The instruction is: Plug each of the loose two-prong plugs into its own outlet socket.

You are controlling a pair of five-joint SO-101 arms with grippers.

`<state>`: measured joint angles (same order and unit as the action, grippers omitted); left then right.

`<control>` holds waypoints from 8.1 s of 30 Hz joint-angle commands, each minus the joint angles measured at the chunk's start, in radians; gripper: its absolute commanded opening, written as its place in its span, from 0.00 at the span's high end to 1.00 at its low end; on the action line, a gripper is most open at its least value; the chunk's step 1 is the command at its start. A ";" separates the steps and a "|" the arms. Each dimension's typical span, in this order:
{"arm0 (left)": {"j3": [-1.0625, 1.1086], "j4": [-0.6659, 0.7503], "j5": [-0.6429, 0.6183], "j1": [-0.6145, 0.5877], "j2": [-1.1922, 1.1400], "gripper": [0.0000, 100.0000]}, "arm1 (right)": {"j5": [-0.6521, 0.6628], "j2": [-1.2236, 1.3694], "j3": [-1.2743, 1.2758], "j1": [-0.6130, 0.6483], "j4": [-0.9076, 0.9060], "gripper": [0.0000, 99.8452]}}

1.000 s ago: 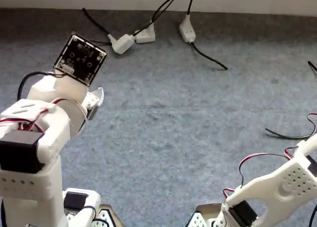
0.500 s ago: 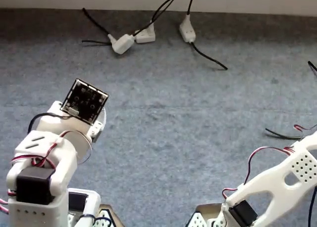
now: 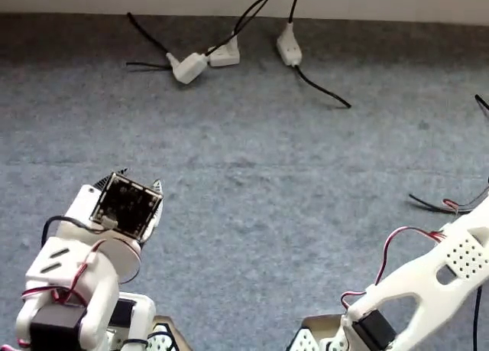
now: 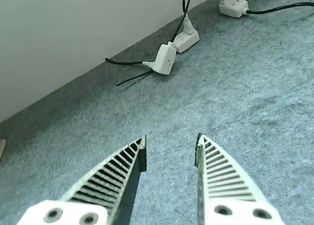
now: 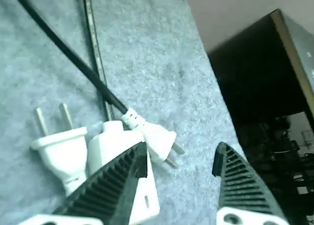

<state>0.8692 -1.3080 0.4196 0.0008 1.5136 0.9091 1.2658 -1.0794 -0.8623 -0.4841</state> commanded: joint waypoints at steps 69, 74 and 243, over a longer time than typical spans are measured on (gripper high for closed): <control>0.694 0.572 -0.170 0.134 0.036 0.84 | -0.078 0.182 -0.578 0.091 0.008 0.76; 0.719 0.592 -0.172 0.136 0.036 0.84 | 0.104 0.317 -0.340 0.081 0.464 0.76; 0.785 0.664 -0.169 0.137 0.036 0.84 | 0.255 0.344 -0.691 -0.119 0.059 0.99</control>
<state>1.6563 -0.6621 0.2570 0.1235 1.5428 1.2098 1.6295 -1.6318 -0.9452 -0.5317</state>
